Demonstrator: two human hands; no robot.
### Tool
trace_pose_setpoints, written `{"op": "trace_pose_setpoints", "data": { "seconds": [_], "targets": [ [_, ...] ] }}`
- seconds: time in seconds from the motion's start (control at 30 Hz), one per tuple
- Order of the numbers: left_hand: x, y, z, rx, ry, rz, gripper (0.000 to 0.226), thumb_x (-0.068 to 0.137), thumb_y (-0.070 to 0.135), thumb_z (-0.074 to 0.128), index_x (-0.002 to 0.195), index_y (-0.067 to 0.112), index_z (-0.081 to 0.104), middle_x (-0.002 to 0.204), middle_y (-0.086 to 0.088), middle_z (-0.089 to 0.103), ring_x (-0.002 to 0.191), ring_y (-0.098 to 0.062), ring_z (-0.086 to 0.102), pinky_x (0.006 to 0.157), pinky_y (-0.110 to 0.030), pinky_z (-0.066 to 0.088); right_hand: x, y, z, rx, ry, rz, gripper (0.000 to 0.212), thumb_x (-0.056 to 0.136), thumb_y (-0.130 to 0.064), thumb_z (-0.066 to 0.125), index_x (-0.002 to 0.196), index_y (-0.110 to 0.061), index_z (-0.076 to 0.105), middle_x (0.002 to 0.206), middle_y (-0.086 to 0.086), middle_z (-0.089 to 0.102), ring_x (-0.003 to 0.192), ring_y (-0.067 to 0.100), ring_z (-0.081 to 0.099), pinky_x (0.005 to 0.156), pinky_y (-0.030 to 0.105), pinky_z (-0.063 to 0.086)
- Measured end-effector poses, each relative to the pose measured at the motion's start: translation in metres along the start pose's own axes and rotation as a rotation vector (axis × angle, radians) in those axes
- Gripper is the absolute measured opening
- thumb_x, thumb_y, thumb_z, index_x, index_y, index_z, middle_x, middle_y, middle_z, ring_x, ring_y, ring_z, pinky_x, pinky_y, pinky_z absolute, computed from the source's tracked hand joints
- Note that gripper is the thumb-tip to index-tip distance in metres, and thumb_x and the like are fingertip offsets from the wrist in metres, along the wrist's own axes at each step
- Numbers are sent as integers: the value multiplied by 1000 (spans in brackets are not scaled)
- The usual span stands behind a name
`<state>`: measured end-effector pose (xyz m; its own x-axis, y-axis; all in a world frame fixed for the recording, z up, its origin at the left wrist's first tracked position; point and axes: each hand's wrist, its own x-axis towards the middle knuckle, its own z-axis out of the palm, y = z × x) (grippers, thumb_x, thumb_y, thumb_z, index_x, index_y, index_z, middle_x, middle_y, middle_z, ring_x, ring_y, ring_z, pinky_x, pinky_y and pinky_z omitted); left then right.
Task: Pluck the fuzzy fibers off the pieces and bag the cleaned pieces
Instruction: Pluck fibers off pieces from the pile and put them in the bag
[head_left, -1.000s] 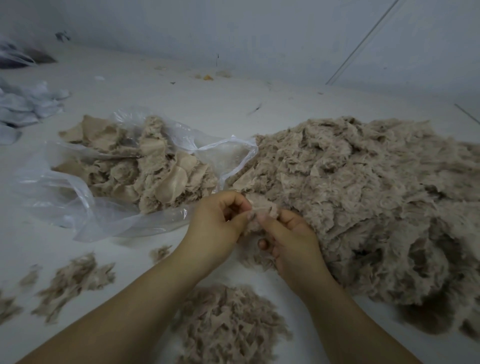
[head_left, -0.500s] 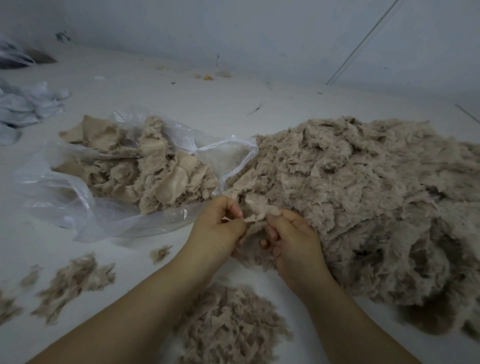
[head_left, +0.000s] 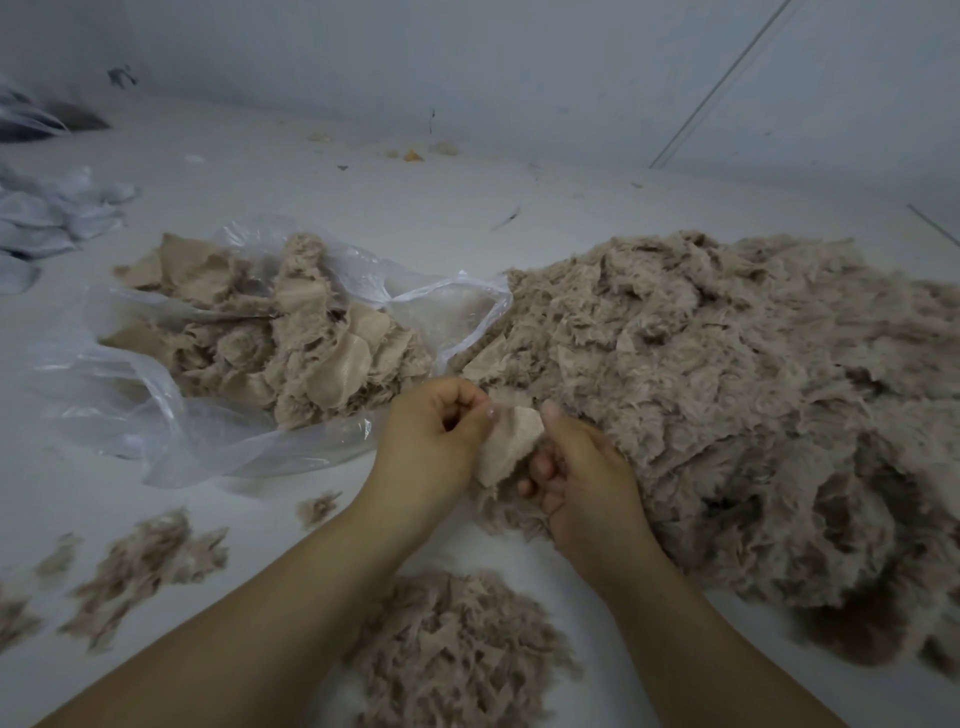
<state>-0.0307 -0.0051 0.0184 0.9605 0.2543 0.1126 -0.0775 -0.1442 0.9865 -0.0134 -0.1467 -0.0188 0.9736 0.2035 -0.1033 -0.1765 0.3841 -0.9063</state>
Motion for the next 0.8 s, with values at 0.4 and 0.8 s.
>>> {"op": "trace_pose_setpoints", "data": {
  "seconds": [0.4,0.8],
  "targets": [
    [-14,-3,-14,-160,-304,-250,21,81,17,76,73,1,65,62,-18,66,41,-22,55,37,-24,42,-2,2,3,-66,12,-9,21,94,-22,65,82,-6,71,62,13,52,60,27,52,62,40,50],
    [-15,15,-71,366,-800,-176,30,63,48,86,80,24,81,81,-13,74,53,-27,55,50,-30,44,3,8,0,-162,60,-39,25,74,-38,73,64,-18,63,56,2,41,52,13,41,50,26,45]
  ]
}}
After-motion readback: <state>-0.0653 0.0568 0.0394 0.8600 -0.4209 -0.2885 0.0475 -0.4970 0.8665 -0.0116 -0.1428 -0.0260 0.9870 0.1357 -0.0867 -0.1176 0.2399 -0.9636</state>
